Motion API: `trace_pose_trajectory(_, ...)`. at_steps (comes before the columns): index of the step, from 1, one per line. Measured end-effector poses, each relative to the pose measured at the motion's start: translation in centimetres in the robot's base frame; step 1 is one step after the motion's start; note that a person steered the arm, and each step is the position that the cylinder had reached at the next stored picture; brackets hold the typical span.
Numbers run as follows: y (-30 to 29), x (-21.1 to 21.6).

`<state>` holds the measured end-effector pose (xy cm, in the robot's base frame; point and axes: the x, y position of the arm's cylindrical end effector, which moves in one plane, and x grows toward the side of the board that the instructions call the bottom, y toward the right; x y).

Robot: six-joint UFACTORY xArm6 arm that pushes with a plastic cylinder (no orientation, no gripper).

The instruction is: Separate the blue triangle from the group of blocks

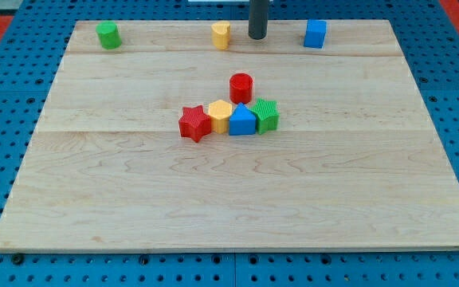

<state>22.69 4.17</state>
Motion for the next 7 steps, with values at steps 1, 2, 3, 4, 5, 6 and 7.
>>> trace_pose_trajectory(1,-0.5,0.6)
trace_pose_trajectory(2,-0.3,2.9)
trace_pose_trajectory(3,3.1,4.0)
trace_pose_trajectory(4,5.7,5.0)
trace_pose_trajectory(5,5.7,8.2)
trace_pose_trajectory(6,4.1,13.3)
trace_pose_trajectory(7,1.3,17.6)
